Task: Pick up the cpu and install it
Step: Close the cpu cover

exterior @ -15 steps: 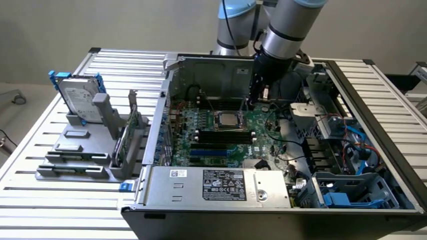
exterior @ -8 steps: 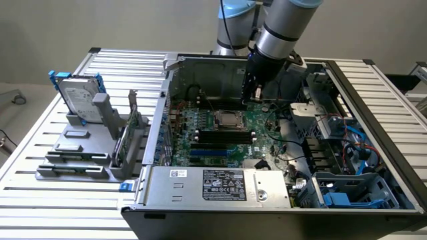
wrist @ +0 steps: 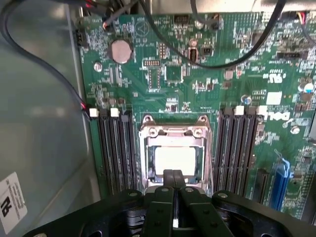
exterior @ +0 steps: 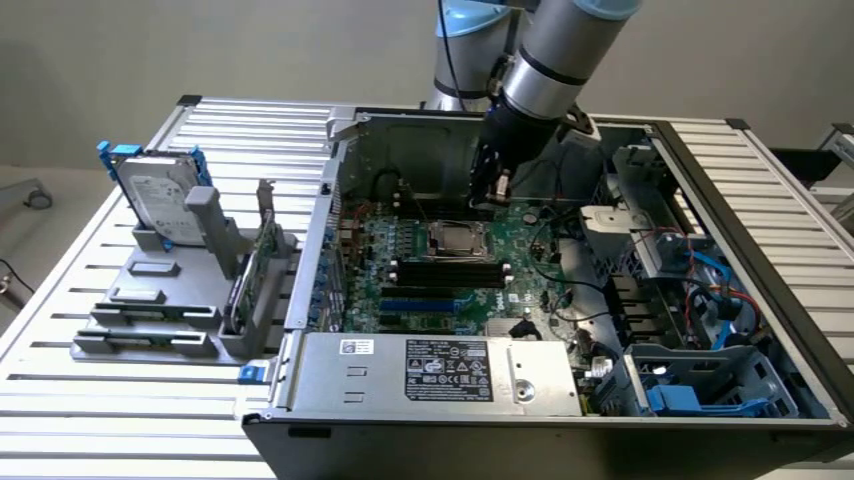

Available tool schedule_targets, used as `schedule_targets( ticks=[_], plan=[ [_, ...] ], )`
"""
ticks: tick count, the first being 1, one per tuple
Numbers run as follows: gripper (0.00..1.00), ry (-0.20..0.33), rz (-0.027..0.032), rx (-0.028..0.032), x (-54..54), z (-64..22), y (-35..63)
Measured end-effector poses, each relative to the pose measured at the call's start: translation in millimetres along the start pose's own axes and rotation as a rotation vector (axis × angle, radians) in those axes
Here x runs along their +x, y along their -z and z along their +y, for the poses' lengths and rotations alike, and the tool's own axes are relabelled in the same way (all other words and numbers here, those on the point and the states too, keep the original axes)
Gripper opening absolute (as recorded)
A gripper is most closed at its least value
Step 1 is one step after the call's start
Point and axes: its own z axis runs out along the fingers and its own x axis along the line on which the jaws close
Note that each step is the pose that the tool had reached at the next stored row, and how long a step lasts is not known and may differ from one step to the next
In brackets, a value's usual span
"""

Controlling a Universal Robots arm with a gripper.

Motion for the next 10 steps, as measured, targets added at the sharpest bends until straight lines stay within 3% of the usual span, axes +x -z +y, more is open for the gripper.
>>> schedule_targets(
  ticks=[3, 5, 7, 10],
  plan=[
    [0.11, -0.001, -0.0004, 0.0182, -0.3, -5.4, -2.3],
    [0.11, -0.002, -0.0005, 0.0273, -0.8, -10.1, -4.6],
    [0.11, -0.002, -0.0005, 0.0327, -1.4, -14.9, -7.7],
    [0.11, -0.002, -0.0006, 0.0353, -2.2, -20.6, -13.5]
  ],
)
